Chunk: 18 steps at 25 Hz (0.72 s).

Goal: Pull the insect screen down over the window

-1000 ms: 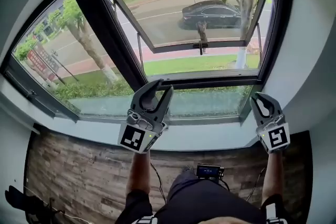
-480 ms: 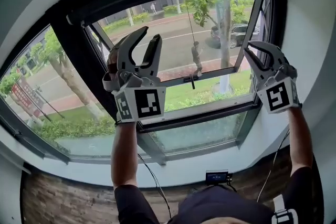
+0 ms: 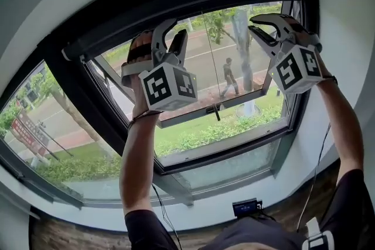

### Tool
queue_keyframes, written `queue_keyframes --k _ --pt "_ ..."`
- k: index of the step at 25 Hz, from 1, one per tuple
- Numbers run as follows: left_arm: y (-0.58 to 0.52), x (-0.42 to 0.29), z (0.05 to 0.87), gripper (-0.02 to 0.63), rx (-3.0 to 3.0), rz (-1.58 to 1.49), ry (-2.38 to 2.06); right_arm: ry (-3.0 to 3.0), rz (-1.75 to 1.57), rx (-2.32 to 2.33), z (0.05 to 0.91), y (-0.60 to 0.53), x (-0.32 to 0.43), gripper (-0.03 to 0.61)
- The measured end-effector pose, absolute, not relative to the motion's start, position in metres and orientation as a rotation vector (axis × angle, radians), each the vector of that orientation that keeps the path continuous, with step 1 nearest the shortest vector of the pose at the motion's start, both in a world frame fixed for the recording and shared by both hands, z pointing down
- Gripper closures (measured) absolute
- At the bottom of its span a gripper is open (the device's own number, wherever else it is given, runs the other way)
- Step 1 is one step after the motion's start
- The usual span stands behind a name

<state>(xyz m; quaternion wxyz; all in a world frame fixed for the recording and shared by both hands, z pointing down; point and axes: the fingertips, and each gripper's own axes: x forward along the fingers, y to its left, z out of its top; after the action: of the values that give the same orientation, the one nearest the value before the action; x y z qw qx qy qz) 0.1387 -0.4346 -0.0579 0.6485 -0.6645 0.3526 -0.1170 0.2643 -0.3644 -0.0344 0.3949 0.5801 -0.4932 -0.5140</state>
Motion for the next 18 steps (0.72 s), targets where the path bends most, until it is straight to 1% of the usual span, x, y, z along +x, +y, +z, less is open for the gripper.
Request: queue_keyframes --k 7,13,18 --pt "-0.46 0.152 -0.061 0.477 -1.545 -0.388 0.835 -1.294 -1.35 1.421 -0.059 -0.394 0.276 0.518" --pt "-0.47 0.159 -0.071 0.479 -1.513 -0.411 0.881 -1.326 -1.352 1.408 -0.063 -0.406 0.285 0.518" --pt "-0.481 0.164 -0.071 0.518 -1.472 -0.473 0.894 -1.343 -1.352 1.397 -0.069 -0.412 0.283 0.518"
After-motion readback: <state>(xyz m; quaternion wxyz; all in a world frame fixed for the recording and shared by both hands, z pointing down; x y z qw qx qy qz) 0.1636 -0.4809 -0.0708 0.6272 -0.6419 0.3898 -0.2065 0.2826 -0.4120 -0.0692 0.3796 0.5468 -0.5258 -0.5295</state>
